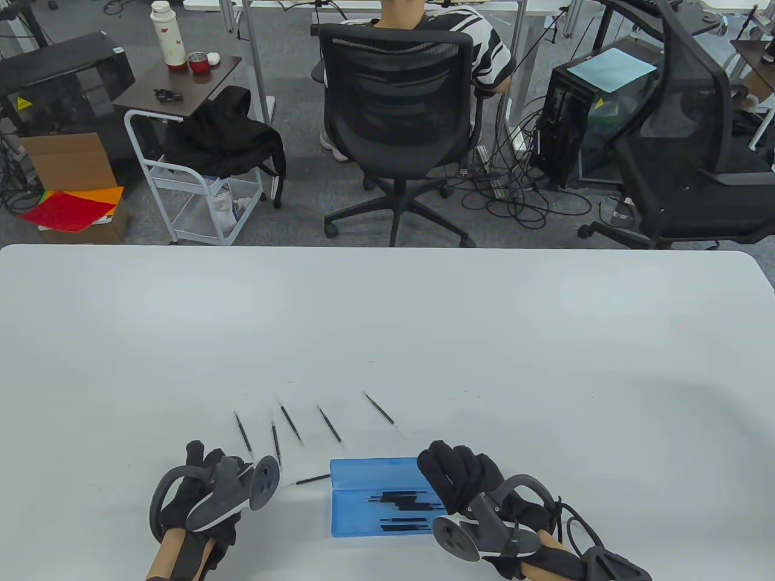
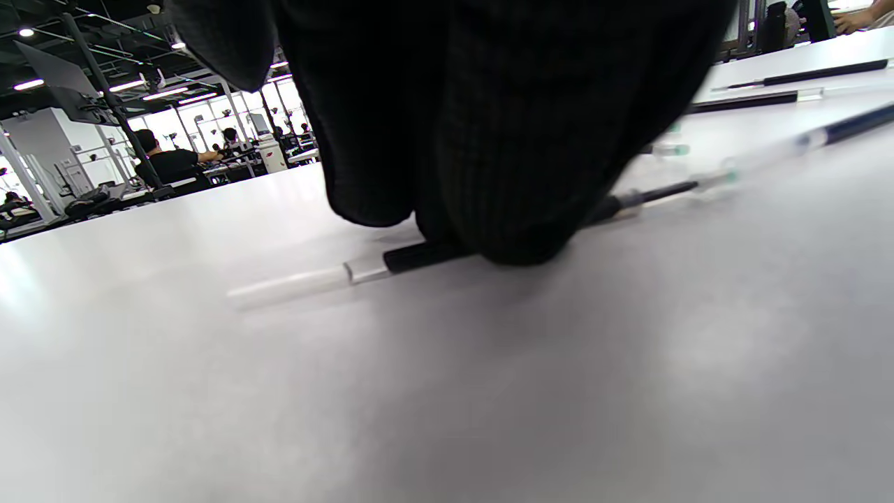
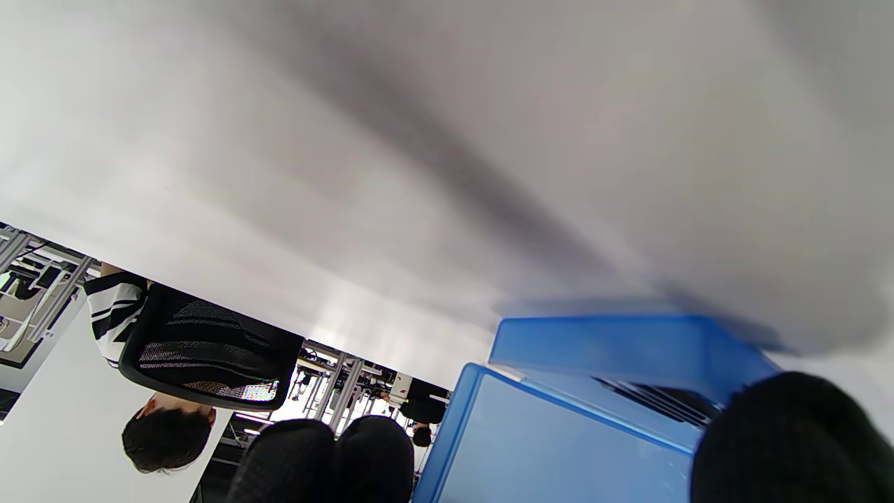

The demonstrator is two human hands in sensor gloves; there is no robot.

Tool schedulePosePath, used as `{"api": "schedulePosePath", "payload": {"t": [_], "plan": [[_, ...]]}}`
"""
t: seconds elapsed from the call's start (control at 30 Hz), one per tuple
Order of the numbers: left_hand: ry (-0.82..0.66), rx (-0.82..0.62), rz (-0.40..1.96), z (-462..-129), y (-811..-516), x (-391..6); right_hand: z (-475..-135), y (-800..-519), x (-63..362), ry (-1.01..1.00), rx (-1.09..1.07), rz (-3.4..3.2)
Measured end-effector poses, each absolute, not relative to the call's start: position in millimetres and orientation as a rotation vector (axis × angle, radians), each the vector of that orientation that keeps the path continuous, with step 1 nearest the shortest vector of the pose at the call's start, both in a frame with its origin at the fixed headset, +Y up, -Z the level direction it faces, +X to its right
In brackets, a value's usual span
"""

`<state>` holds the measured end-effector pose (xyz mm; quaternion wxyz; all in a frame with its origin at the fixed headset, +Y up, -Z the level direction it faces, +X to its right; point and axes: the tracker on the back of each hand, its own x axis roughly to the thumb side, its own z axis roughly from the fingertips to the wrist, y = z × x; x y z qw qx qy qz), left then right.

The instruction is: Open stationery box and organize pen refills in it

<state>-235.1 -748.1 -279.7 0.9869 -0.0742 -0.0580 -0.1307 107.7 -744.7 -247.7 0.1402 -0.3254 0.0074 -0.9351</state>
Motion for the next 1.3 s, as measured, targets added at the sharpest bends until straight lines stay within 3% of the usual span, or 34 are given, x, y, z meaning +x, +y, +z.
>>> {"api": "schedulePosePath", "payload": {"t": [0.5,0.7,0.97,1.13,1.3], "plan": [[-0.176,-0.144,-0.207,-276.7,-748.8,-239.9,-247.6,-744.8,107.3,0.011,-0.938,-2.703],[-0.196,-0.024,-0.163,-267.8,-718.8,-231.2,-247.8,-745.0,107.2,0.009,-0.939,-2.704],[-0.392,0.174,-0.222,-235.8,-660.3,-152.7,-248.1,-745.0,107.3,0.005,-0.938,-2.705],[-0.541,0.224,-0.289,-219.0,-657.3,-92.5,-248.2,-744.9,107.4,0.004,-0.939,-2.705],[-0.663,0.205,-0.329,-209.8,-676.1,-44.1,-248.9,-745.3,107.8,0.003,-0.944,-2.708]]}}
